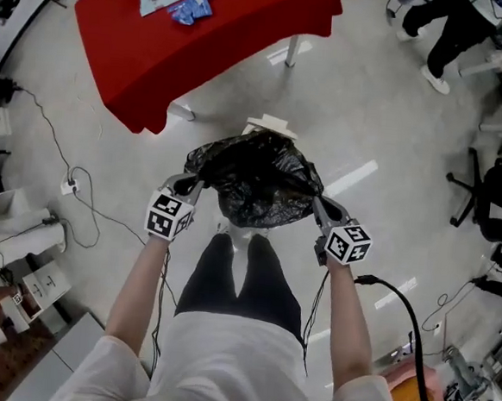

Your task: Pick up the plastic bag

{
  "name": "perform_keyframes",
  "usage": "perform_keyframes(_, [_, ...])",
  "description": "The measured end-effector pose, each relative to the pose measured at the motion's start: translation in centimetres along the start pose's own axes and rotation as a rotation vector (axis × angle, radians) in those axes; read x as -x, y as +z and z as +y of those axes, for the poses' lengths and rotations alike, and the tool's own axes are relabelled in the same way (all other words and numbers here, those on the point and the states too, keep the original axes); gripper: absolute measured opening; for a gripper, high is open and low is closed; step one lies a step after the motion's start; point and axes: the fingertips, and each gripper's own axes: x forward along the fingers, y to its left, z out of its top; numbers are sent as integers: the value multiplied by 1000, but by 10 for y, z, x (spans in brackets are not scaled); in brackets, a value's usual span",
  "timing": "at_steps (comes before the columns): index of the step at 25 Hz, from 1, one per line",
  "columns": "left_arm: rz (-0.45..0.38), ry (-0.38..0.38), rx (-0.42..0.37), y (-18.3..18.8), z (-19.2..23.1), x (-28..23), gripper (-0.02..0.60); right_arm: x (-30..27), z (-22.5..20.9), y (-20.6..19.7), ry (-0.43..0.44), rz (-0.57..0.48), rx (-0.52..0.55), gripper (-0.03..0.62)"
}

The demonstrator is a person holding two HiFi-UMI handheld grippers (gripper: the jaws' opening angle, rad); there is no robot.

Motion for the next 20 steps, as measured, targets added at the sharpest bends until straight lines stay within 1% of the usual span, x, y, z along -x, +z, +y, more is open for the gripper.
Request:
perform_keyframes(2, [2,9,-23,8,-12,13,5,12,10,7,6,12,17,2])
perform_keyframes(9, [-22,45,-40,40,-34,59,5,54,43,29,34,13,61,2])
perform_keyframes(17, [-86,84,-49,60,-59,125,5,108,76,71,54,-87,89,2])
perform_keyframes(20, [-117,82,-42,61,-70,149,5,127,89,74,64,-107,99,2])
